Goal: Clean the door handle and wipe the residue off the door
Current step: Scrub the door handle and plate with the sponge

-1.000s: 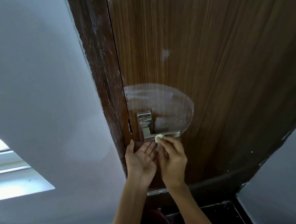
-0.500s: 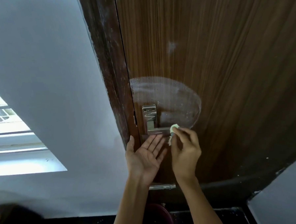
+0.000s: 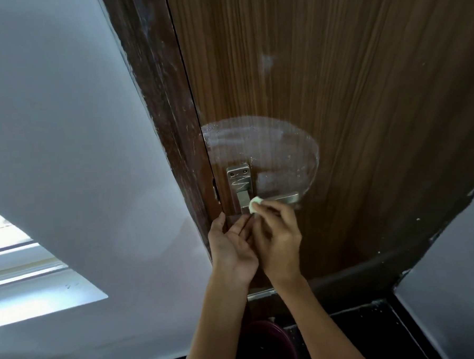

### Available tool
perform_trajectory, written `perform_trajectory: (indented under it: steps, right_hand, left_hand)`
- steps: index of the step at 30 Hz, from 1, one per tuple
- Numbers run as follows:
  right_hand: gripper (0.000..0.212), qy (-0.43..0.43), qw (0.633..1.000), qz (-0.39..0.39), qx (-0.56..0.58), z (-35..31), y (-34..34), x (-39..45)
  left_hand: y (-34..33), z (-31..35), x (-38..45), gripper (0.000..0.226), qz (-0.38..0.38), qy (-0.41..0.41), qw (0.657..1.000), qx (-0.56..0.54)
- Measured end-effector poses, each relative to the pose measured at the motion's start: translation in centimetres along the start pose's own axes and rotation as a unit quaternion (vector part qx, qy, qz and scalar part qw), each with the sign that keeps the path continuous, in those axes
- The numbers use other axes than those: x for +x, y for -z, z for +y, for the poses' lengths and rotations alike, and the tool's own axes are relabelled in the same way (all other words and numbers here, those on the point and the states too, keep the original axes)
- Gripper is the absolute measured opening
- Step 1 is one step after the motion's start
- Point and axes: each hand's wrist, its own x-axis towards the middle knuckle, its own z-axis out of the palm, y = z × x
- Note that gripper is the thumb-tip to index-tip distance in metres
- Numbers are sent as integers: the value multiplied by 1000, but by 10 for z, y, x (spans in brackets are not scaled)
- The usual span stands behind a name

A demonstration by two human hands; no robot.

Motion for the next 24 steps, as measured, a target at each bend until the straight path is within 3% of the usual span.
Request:
perform_trajectory:
  steps: [6,11,16,21,24]
  right_hand:
    - [26,-41,995,85,-20,9,5,5]
    - [23,23,1000,3,-21,-8,-13,-6]
    - [24,-46,995,82,-35,1,-3,-1]
    - [20,27,998,-7,-54,-15,-13,-2]
    - [21,-7,997,23,-69,-10,-4,2]
  left_hand:
    - [7,9,6,49,17,4,1000,-4]
    - [0,10,8,44,15,28,999,9]
    - [-2,12,10,46,5,29,999,22]
    - [0,16,11,41,13,48,998,26]
    - [0,18,11,43,-1,54,998,28]
